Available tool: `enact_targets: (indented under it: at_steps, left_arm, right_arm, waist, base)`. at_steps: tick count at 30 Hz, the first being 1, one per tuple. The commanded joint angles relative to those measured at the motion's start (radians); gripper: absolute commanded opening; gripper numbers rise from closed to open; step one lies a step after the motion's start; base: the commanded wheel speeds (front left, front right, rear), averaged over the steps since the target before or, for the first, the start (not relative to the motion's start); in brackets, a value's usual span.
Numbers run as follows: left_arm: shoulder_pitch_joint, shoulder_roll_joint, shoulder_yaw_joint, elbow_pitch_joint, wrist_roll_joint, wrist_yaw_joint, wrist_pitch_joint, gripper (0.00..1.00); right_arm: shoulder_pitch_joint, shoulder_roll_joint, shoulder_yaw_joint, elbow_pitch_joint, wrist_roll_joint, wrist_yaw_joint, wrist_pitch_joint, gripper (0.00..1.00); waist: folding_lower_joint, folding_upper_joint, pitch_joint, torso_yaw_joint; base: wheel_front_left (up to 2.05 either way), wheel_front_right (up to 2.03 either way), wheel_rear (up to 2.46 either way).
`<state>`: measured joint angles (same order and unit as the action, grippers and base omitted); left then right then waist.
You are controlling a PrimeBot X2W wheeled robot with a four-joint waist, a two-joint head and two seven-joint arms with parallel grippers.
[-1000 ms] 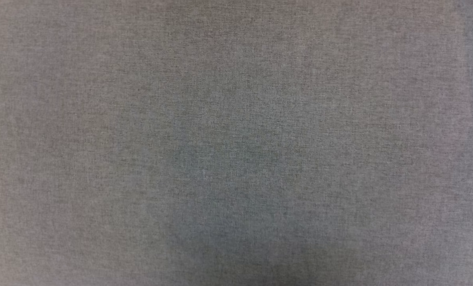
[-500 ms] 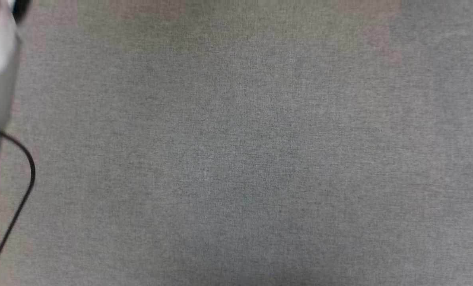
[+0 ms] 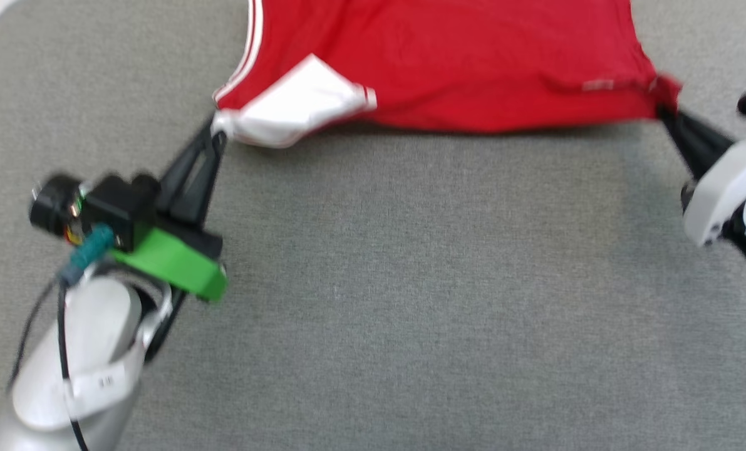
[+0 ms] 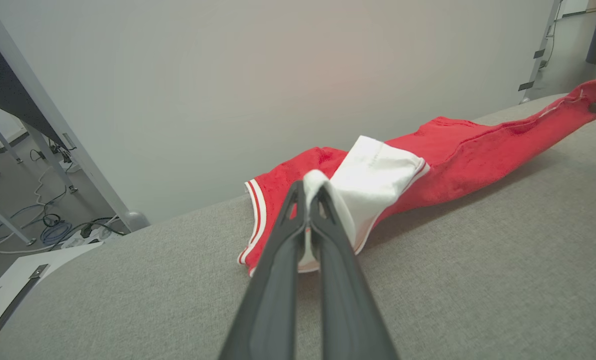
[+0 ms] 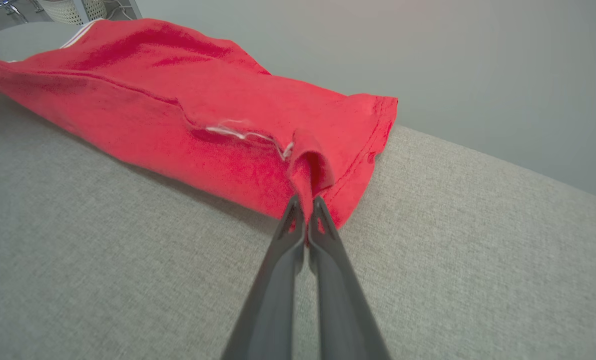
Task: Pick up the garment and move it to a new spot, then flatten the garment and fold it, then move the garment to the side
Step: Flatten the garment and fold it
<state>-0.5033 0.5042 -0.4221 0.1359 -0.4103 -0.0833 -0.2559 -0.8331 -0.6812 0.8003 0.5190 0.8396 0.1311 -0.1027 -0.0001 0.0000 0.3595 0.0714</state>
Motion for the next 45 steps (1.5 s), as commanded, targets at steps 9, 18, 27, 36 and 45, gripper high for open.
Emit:
enact_targets:
  at_steps: [9,18,27,36,45]
  left_arm:
    - [0.325,-0.002,-0.014,-0.018,-0.089,0.049,-0.003,0.00]
    - [0.573,-0.014,-0.053,-0.044,-0.155,0.085,0.024,0.00]
    - [0.726,-0.012,-0.074,-0.087,-0.213,0.109,0.061,0.00]
    - [0.607,0.002,-0.076,-0.091,-0.181,0.083,0.073,0.00]
    - [0.275,0.041,-0.079,0.021,-0.145,-0.014,0.119,0.00]
  right_arm:
    - [0.258,-0.052,0.018,-0.061,0.071,0.000,0.009,0.00]
    - [0.483,-0.079,0.004,-0.108,0.108,0.000,0.027,0.00]
    - [0.693,-0.120,-0.075,-0.188,0.106,0.000,0.068,0.00]
    - [0.696,-0.091,-0.201,-0.254,0.073,0.000,0.110,0.00]
    - [0.629,-0.014,-0.299,-0.307,0.047,0.000,0.170,0.00]
  waist:
    - [0.0001,0.0000,-0.208,-0.005]
    - [0.0001,0.0000,-0.293,-0.012]
    - [0.0001,0.0000,-0.321,-0.002]
    - [0.0001,0.0000,-0.306,-0.009]
    - [0.0001,0.0000,-0.227,-0.036]
  base:
    - [0.00,0.00,0.00]
    - [0.00,0.00,0.00]
    - [0.00,0.00,0.00]
    - [0.00,0.00,0.00]
    - [0.00,0.00,0.00]
